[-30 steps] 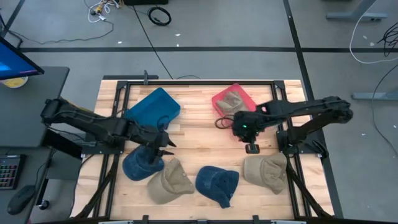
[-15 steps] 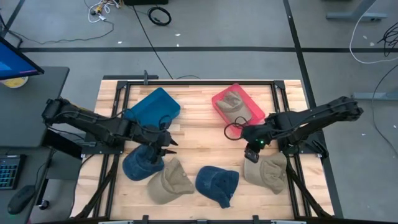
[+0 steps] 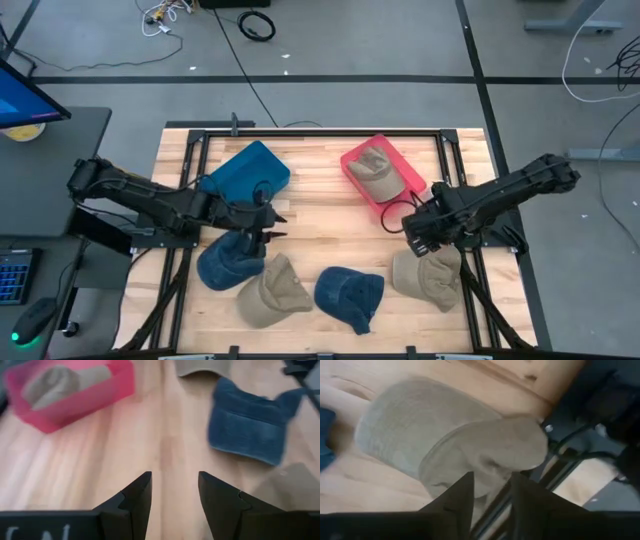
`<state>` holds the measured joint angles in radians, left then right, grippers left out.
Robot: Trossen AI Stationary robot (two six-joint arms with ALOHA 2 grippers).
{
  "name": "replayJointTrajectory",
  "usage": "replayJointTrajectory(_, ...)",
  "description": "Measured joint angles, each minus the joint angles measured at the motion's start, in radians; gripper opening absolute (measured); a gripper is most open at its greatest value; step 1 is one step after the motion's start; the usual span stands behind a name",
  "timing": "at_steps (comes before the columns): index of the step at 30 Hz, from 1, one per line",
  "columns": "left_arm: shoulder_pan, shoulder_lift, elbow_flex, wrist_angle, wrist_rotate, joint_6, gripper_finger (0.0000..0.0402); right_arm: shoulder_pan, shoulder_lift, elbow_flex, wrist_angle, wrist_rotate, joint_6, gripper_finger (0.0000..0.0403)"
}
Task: Pick & Place hat
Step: Put the right brown cap into the red bin
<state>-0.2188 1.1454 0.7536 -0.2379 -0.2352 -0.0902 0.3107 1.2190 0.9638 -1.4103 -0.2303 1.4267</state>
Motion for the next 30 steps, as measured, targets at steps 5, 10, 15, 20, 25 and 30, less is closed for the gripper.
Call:
replayJointTrajectory(5,0.0,0.0,0.0,0.0,-0.035,0.054,0.0165,0.117,0.001,-0.024,0.098,0.001,0.2,0.0165)
replayJointTrajectory(10,0.0,0.0,0.0,0.0,-0.035,0.057,0.0165,0.228,0.001,-0.125,0.248,-0.013,0.426,0.0187)
replayJointTrajectory(15,0.0,0.0,0.0,0.0,-0.035,0.058,0.0165,0.291,0.001,-0.244,0.366,-0.014,0.577,0.0192)
replayJointTrajectory(20,0.0,0.0,0.0,0.0,-0.036,0.053,0.0165,0.305,0.001,-0.36,0.575,-0.011,0.606,0.0192)
replayJointTrajectory(25,0.0,0.0,0.0,0.001,-0.036,0.053,0.0165,0.305,0.001,-0.449,0.626,0.038,0.568,0.0164)
replayJointTrajectory(30,0.0,0.0,0.0,0.001,-0.036,0.05,0.0165,0.305,-0.003,-0.496,0.636,0.069,0.546,0.0073)
